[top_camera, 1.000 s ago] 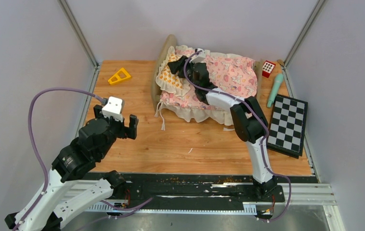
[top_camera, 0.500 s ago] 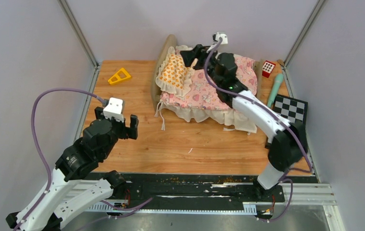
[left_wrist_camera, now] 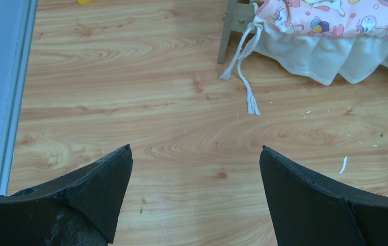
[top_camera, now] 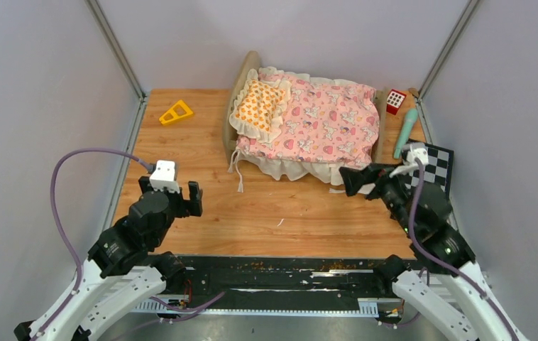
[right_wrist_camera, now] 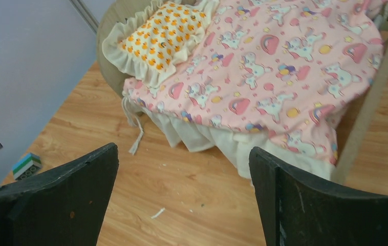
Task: Set up the pet bed
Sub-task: Reset both arms
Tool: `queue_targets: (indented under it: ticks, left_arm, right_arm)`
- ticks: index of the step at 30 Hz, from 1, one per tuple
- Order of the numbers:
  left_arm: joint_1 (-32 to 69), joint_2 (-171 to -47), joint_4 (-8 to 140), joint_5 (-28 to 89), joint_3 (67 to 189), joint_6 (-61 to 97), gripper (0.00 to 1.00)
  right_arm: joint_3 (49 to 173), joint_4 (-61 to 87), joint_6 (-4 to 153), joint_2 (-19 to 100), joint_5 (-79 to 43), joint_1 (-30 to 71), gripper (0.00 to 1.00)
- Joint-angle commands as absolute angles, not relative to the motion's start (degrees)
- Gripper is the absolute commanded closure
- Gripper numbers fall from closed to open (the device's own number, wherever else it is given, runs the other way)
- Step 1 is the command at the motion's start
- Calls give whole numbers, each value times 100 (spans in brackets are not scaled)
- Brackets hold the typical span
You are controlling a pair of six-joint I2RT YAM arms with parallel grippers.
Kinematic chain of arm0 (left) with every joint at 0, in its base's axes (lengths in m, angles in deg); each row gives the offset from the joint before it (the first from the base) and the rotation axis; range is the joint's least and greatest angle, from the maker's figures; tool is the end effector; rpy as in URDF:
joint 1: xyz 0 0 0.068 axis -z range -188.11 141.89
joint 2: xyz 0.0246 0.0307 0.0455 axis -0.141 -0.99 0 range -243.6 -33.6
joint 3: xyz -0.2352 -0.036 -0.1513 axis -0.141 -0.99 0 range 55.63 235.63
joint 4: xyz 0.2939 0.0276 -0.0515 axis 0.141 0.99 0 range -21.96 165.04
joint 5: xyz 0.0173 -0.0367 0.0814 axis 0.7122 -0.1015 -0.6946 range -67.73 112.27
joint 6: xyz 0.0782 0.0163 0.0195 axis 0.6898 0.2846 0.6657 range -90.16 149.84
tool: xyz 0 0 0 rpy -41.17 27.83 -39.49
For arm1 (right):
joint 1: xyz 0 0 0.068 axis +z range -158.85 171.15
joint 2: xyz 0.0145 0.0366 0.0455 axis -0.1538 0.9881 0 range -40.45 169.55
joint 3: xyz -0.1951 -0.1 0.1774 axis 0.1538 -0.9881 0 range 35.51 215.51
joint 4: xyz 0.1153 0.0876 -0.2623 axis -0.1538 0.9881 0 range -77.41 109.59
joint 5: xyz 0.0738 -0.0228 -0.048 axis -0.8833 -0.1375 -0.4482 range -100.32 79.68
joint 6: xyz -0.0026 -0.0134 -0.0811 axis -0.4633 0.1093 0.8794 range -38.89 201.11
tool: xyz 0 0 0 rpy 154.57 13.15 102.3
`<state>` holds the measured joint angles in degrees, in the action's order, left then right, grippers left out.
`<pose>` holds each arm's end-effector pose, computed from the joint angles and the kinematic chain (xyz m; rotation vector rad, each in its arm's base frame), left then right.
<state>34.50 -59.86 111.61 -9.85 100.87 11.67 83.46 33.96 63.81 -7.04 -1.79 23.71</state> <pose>0.1344 -0.0720 0.3280 0.0588 1.9329 -0.1454 0.1714 0.0969 0.3766 -0.1148 1.7125 0.5247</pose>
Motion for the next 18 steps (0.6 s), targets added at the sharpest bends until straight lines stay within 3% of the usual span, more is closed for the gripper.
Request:
queue_targets:
  ticks: [1, 9, 18]
  left_arm:
    - [3417, -5583, 11228, -1138, 10169, 979, 0]
    - [3426, -4975, 11267, -1267, 10090, 937, 0]
    - [3426, -5067, 11245, -1281, 10085, 923, 0]
  right_arm:
    - [8013, 4538, 6207, -1741, 217, 2402, 0]
    - [7963, 5634, 5976, -2592, 818, 2394, 0]
    - [7794, 5832, 5961, -2962, 1036, 2399, 0]
